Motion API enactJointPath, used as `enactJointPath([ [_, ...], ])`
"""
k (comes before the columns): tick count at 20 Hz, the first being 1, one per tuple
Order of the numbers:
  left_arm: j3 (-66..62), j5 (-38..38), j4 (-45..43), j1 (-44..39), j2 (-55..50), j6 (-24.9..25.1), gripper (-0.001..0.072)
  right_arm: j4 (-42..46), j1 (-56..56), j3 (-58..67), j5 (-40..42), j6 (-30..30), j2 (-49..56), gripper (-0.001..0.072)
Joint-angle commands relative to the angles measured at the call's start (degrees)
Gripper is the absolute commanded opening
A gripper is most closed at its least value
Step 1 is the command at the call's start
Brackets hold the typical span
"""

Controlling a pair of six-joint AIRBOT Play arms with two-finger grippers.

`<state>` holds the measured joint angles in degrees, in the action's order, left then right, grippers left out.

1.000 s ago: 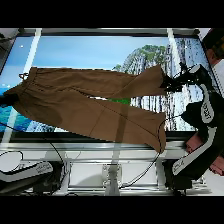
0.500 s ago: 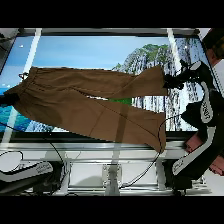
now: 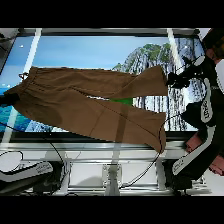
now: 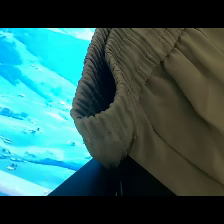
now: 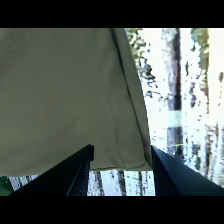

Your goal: Fold the clothes and pants, and hang the long-sleeved shirts on hangers.

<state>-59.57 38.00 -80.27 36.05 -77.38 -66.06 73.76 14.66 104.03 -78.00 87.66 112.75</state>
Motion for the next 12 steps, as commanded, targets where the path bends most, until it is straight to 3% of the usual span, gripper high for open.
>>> enactJointPath([
  [1,-0.02,0.00,0.02,-0.02,-0.04,-0.02,0.0042,-4.02,-0.07,0.24,-1.11,0.11,2.36,0.0408],
  [9,-0.02,0.17,0.02,-0.02,-0.04,0.00,0.0042,-7.50,-0.13,-0.17,-2.25,-1.60,4.57,0.0397],
  [11,-0.02,0.17,0.02,-0.02,-0.04,-0.02,0.0043,-8.59,-0.13,-0.17,-2.21,-1.66,4.57,0.0220],
  [12,-0.02,0.17,0.02,-0.04,-0.04,-0.02,0.0042,-9.07,-0.22,-0.17,-2.23,-1.66,4.57,0.0188],
])
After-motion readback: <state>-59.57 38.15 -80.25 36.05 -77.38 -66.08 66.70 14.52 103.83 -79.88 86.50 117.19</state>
